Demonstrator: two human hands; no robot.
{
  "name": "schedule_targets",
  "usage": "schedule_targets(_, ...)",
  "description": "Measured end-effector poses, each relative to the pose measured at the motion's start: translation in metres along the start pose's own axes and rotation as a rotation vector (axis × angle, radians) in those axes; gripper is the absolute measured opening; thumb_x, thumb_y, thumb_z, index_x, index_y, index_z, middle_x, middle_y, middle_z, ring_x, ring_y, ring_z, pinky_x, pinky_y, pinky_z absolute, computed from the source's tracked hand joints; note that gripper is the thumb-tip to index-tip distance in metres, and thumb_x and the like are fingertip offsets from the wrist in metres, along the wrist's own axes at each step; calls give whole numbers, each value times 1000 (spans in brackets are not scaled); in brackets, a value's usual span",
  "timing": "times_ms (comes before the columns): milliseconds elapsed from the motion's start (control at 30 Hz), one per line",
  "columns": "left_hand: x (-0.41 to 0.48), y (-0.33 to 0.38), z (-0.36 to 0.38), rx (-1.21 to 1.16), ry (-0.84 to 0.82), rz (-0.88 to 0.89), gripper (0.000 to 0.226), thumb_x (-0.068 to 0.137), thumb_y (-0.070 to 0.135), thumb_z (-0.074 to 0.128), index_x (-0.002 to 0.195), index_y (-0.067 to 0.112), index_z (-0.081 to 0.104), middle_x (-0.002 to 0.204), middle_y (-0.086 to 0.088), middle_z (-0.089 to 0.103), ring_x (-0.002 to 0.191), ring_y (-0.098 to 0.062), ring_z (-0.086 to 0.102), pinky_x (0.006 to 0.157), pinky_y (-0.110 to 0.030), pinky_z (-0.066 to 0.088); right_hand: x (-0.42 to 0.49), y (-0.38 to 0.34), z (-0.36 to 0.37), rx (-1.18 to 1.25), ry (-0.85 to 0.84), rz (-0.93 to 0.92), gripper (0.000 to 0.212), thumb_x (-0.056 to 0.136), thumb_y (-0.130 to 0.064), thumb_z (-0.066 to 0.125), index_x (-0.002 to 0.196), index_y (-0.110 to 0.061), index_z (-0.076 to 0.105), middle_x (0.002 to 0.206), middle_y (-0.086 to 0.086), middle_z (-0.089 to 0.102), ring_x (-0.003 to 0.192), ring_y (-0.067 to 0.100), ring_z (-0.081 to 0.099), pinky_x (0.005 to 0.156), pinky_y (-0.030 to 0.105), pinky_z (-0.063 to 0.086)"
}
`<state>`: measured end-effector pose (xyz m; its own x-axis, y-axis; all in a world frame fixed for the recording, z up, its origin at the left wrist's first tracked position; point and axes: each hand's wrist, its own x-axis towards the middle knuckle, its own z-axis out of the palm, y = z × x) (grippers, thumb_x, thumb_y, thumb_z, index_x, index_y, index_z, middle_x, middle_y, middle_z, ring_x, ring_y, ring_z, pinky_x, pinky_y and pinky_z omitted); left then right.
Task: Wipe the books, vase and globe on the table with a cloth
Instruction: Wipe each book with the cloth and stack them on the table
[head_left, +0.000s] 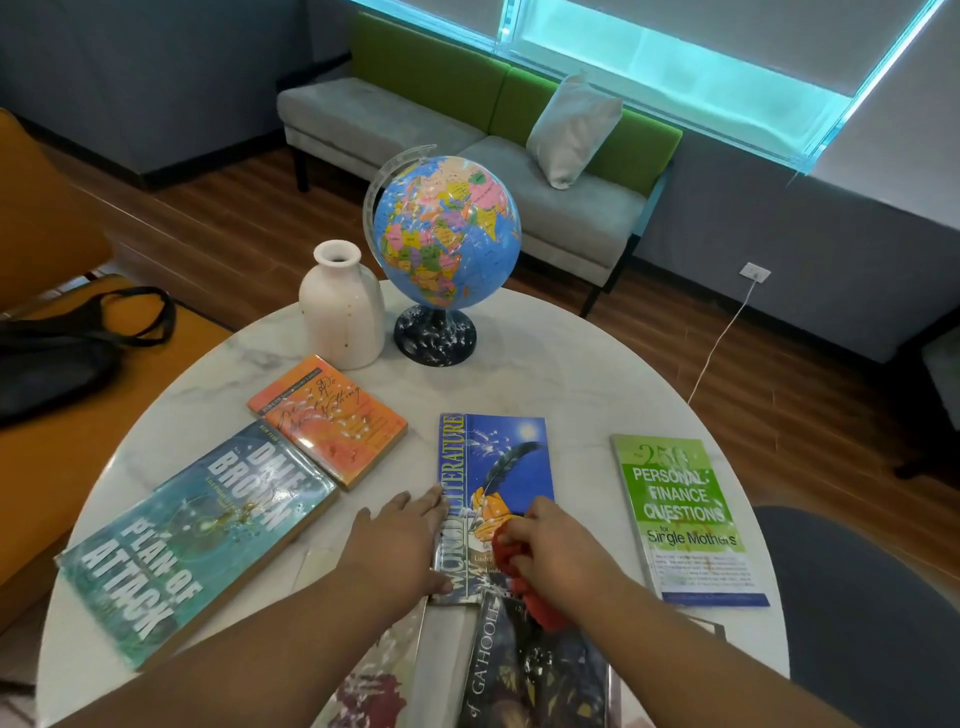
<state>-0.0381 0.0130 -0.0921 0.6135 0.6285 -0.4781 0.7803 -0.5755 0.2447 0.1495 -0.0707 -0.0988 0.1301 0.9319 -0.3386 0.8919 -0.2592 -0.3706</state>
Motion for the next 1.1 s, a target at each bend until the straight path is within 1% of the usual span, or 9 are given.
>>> schedule_targets(67,0,0,0,0,3,-1,93,85,54,62,154,28,6,160,16,-7,149,-18,5,116,-49,18,7,4,-6,-15,51,40,21,89,-6,57,104,-15,68,87,-8,42,56,4,53,58,8,46)
schedule_targets(133,0,0,0,4,6,-2,93,85,54,62,154,28,5,161,15,-6,149,-18,5,116,-49,18,14,6,-15,-27,109,89,19,89,-5,55,105,-8,65,81,1,50,50,3,55,56,17,49)
schedule_targets(233,0,0,1,6,2,-3,93,85,54,61,154,28,5,160,16,-8,149,-19,4,116,-50,18,10,0,-9,-22,16,28,22,90,-12,57,108,-20,68,104,-1,48,80,16,63,82,31,54)
schedule_targets(300,0,0,0,6,-11,-2,92,86,54,61,154,28,4,160,16,-8,149,-19,4,117,-50,18,-2,-4,-4,-52,-72,-48,26,89,-14,60,110,-26,68,108,-2,43,91,20,60,87,34,53)
schedule_targets(500,-1,0,0,-6,-6,-5,93,85,54,62,154,28,5,160,16,-7,149,-19,4,117,-50,17,18,2,-15,-16,16,78,23,91,-8,55,105,-20,70,99,-4,43,67,14,62,74,26,54)
schedule_targets(633,-2,0,-1,-11,-6,-2,93,85,54,62,154,28,5,160,16,-7,149,-19,4,116,-50,17,3,-8,-7,-97,-95,-10,31,90,-15,60,118,-27,66,109,-2,43,97,19,57,89,26,48)
schedule_targets(800,-2,1,-1,-6,-10,-4,93,85,53,61,154,27,4,160,15,-8,149,-19,4,117,-50,17,9,-3,-14,-34,3,16,22,91,-5,56,106,-16,68,94,-5,48,62,13,62,71,34,58)
schedule_targets(967,1,0,1,-11,-13,-8,93,85,54,61,154,28,4,160,16,-9,149,-18,5,117,-50,17,5,1,-11,-71,-30,-31,25,92,-20,58,111,-33,67,107,-8,50,88,17,65,80,31,54)
schedule_targets(1100,1,0,2,-9,-13,-10,93,86,54,61,154,28,4,160,16,-9,149,-19,4,117,-50,16,13,0,-12,-167,35,14,28,93,-25,57,119,-32,65,116,-4,48,107,20,52,93,34,48)
